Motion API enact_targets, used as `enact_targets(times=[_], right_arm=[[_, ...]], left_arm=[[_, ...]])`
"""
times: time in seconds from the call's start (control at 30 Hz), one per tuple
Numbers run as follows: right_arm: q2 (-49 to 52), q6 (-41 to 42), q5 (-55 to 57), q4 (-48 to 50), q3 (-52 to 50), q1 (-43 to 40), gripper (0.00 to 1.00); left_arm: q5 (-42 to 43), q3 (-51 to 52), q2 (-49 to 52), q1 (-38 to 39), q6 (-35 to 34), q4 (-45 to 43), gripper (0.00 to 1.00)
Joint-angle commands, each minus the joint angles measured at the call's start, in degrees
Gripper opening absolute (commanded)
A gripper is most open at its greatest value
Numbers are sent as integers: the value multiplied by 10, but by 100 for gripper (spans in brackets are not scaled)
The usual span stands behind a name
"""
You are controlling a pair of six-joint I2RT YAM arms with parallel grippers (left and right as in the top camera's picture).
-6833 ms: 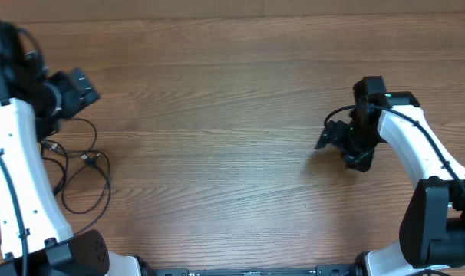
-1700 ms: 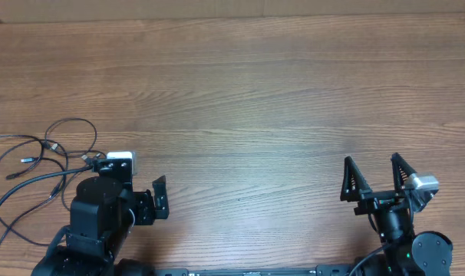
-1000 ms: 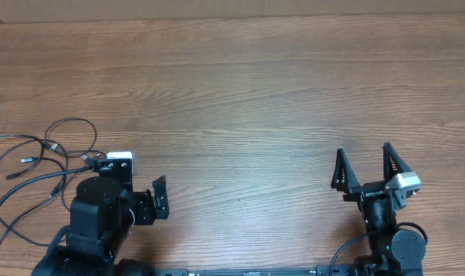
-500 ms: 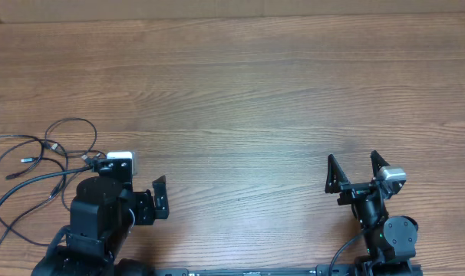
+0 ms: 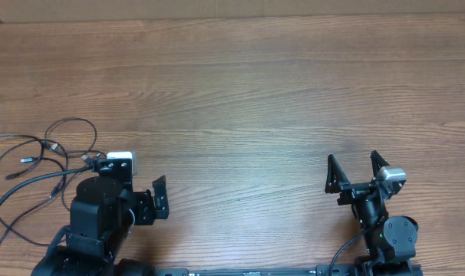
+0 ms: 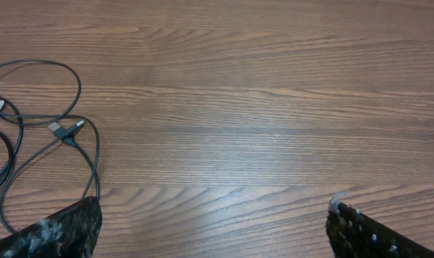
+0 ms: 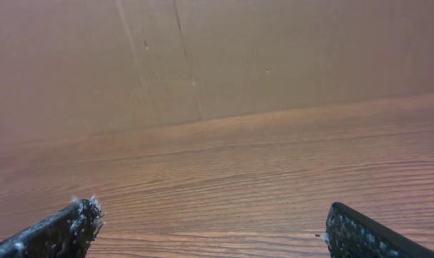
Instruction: Untangle cables
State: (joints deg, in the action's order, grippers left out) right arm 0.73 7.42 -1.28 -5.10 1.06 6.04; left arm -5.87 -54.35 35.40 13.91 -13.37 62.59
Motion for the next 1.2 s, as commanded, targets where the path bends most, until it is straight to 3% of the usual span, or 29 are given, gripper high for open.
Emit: enact_targets(times=[0.0,0.93,1.17], right_arm=[[-6,-4,-3,4,-6,3,100],[-6,-4,-3,4,-6,3,100],[-6,-4,-3,4,-6,3,100]], left_arm=[[-7,6,-2,3,-4,0,100],[-7,15,-16,-24,-4,2,100],[0,92,-96,-31,-6,-25,99]])
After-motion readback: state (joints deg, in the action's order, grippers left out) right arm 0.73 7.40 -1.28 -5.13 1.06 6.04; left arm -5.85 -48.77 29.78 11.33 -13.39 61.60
